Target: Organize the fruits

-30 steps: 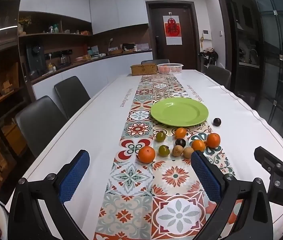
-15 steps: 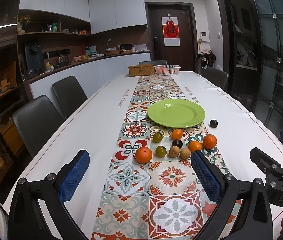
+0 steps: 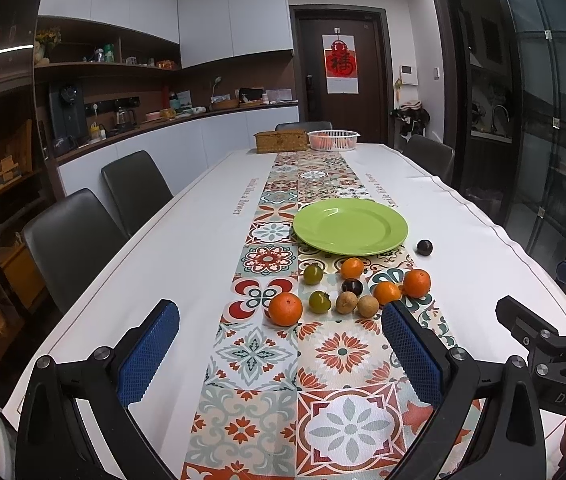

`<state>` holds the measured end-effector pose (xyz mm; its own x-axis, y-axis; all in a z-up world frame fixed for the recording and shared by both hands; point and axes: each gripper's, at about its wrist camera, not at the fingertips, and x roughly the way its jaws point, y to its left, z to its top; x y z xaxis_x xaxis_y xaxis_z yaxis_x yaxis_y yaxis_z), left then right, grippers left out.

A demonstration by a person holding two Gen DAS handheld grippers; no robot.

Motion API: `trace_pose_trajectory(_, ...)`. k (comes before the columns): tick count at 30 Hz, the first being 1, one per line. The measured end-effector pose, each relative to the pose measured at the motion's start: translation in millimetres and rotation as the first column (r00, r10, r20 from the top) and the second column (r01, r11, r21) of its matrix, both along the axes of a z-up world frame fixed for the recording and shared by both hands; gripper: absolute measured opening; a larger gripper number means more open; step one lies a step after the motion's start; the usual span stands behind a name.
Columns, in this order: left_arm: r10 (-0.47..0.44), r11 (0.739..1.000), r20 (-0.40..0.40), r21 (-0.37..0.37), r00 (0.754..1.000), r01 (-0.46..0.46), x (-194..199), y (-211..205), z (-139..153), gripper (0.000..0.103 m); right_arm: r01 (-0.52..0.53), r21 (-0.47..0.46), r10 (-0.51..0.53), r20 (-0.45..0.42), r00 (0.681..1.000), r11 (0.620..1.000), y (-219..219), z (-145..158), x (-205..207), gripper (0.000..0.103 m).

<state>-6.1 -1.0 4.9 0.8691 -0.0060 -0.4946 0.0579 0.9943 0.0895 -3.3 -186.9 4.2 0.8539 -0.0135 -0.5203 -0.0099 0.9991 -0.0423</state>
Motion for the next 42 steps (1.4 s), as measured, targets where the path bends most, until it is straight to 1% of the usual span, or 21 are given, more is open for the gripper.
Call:
trace_pose_trajectory(16,-0.010,1.000,0.004,-0.005,1.000,0.010,-4,0,2,0.103,-0.010,-0.007,0.010,-0.009,1.000,1.000,3,-1,0,0.103)
trace_pose_trajectory(42,-0.019,1.000,0.023,-0.010,1.000,0.019,-5,3,10,0.103,-0.018,-0.010,0.018,0.000,1.000,1.000,5,1,0,0.103)
